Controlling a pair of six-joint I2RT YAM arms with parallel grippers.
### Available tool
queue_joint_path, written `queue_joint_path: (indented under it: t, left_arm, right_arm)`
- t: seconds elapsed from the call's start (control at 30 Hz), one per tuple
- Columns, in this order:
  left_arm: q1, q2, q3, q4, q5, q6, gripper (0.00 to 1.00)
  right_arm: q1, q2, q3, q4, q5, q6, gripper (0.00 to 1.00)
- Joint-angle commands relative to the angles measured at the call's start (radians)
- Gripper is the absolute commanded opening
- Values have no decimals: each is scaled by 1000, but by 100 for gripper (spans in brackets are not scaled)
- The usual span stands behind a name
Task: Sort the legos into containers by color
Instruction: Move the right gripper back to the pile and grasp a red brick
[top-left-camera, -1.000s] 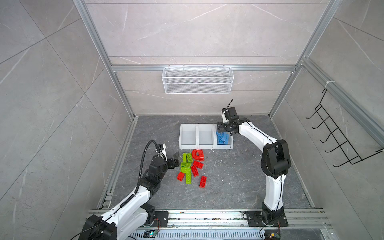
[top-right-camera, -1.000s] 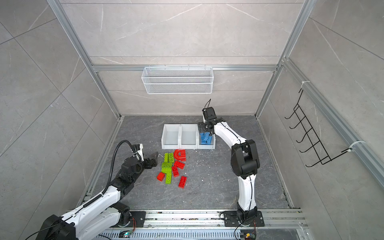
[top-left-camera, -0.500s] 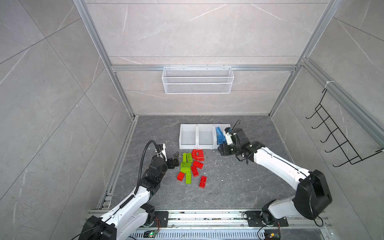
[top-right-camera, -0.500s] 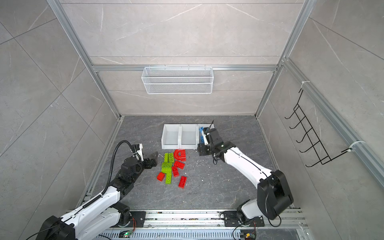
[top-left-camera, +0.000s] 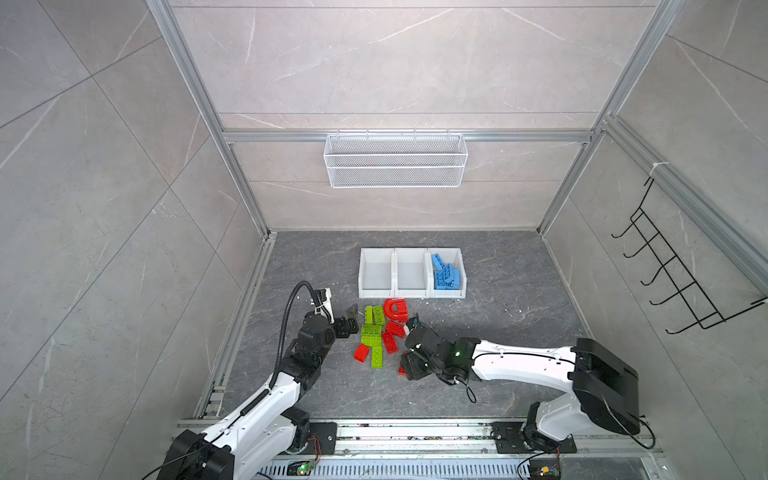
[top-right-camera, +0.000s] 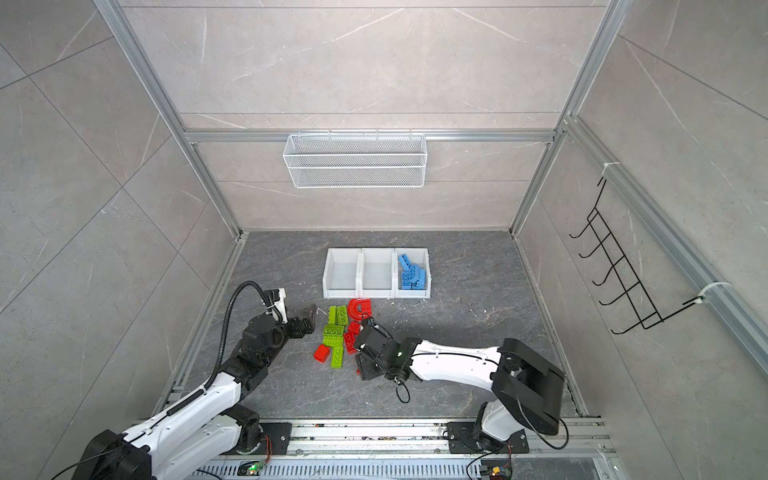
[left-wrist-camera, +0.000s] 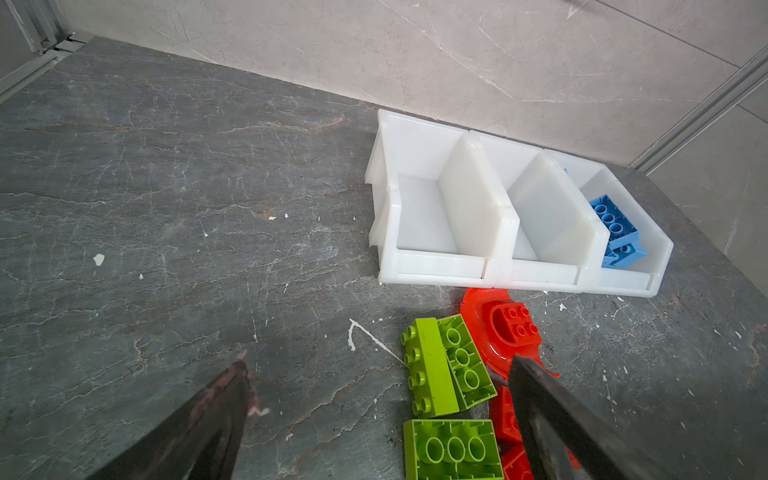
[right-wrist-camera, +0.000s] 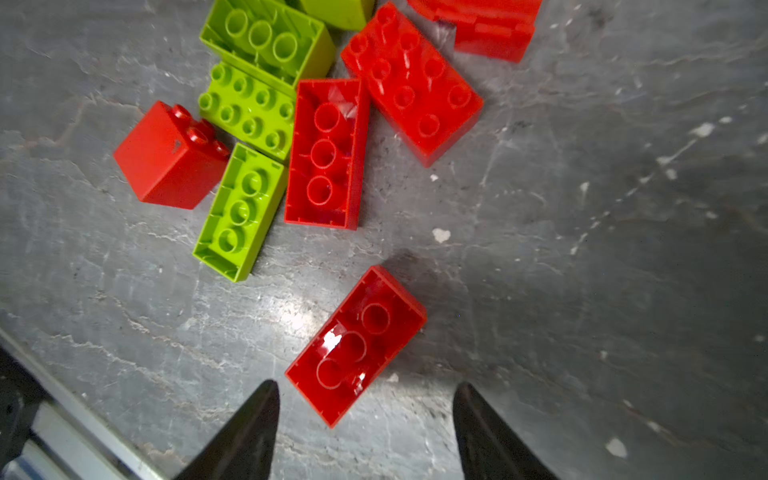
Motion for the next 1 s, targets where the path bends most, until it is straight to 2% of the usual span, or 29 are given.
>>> queue_joint_path:
  t: [0.0,0.2,0.6,0.97]
  left_arm:
    - [1,-16,-4,49,-3,-14,99]
    - [2,-32,-2,39,-5,-10,99]
    - [2,-35,-2,36,-4,-14,99]
    - [2,10,12,47,12,-8,99]
  right_arm:
    - [10,47,49,18,38,45,68]
    - [11,79,38,42,29,78,69]
    - [17,145,86,20,47,60,68]
    - [16,112,48,-44,116,89,58]
